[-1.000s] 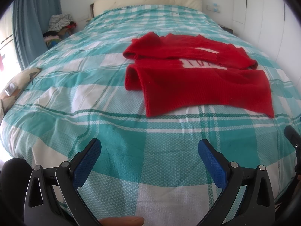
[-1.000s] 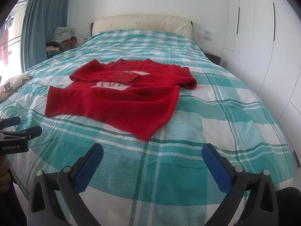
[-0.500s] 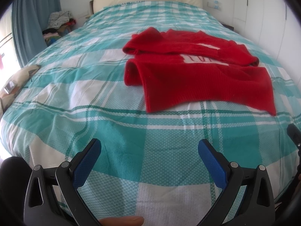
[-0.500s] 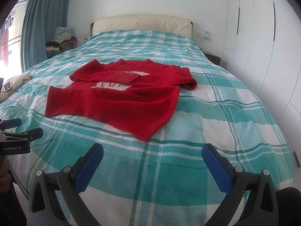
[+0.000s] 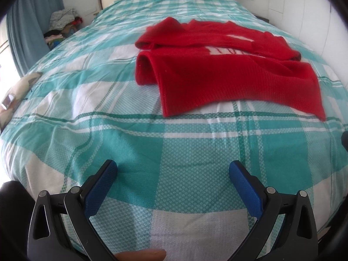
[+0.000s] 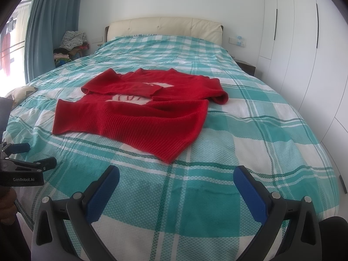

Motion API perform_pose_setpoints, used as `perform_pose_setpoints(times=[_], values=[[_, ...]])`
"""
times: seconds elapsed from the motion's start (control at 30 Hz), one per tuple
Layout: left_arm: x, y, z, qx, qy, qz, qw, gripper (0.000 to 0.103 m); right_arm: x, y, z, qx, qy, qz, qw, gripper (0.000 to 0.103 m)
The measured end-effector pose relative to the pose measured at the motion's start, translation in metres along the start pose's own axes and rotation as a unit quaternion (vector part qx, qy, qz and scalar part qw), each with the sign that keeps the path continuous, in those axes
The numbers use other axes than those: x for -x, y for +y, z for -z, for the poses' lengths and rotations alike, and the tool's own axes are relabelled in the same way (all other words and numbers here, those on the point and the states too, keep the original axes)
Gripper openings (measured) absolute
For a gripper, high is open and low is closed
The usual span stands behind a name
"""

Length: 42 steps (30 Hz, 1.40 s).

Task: Fold small clothes
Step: 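Move both grippers toward the folded red sweater on the bed, then grasp the sweater hem with both grippers and lift it to unfold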

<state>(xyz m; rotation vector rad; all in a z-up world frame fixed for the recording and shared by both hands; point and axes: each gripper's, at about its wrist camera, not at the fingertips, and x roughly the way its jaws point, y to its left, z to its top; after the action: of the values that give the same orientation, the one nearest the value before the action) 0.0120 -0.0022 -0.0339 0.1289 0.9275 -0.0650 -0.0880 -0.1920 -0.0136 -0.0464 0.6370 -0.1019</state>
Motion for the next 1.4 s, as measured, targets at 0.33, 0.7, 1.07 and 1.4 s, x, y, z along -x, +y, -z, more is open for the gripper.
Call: perform_pose_setpoints(times=[0.33, 0.7, 1.07, 1.4], values=[[-0.007, 0.0, 0.003, -0.003, 0.015, -0.002, 0.9999, 0.103, 0.001, 0.001, 0.0, -0.001, 0.0, 0.001, 1.0, 0.103], [-0.011, 0.002, 0.002, 0.015, 0.022, 0.011, 0.9996, 0.103, 0.003, 0.001, 0.0, 0.001, 0.0, 0.001, 1.0, 0.103], [-0.012, 0.004, -0.001, -0.004, 0.031, 0.024, 0.9992, 0.103, 0.0, 0.0, 0.001, 0.0, 0.005, -0.001, 1.0, 0.103], [-0.006, 0.065, -0.035, 0.102, 0.01, 0.155, 0.9826, 0.103, -0.009, -0.048, -0.004, -0.076, 0.031, -0.024, 0.996, 0.103]])
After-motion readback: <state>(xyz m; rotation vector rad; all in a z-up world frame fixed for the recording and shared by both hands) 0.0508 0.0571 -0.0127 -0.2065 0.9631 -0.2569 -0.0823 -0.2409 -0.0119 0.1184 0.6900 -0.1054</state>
